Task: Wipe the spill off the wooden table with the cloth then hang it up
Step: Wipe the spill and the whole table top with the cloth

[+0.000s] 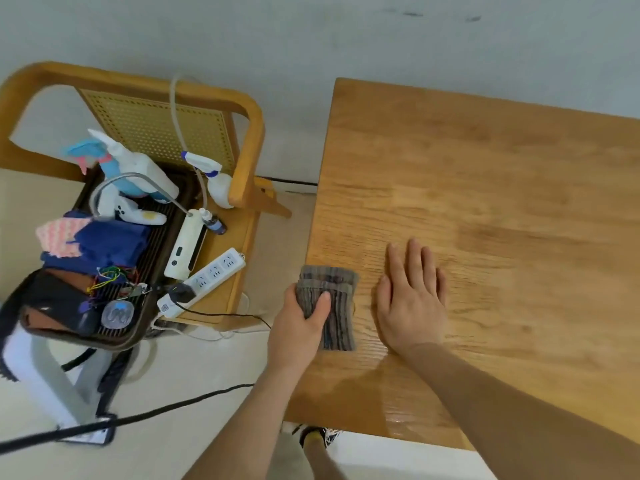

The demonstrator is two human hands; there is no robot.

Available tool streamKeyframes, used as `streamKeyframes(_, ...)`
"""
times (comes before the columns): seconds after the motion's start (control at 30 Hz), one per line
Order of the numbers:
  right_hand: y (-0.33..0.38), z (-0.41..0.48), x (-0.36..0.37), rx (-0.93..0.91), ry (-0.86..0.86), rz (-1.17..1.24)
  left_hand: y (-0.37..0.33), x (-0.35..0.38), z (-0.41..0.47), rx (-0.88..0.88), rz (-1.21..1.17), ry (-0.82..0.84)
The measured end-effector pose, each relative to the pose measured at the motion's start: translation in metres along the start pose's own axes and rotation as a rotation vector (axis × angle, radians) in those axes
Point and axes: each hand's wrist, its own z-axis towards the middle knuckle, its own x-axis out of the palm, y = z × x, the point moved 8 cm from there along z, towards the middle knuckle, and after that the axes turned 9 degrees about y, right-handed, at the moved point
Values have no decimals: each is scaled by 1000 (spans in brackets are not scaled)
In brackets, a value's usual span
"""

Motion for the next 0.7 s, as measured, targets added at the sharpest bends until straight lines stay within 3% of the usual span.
streamKeyframes(0.27, -7, 7, -3, 10, -34, -7, -64, -3, 97, 29, 8, 33)
streamKeyframes(0.4, -7, -4, 1, 24, -8, -10, -41, -1, 49, 68, 115, 57)
streamKeyframes(0.57, -3, 1, -4, 30, -2, -4, 28, 11, -48, -82, 153, 47)
streamKeyframes(0.7, -1, -6, -3, 35, -18, -10, 21, 4, -41, -110, 178, -42)
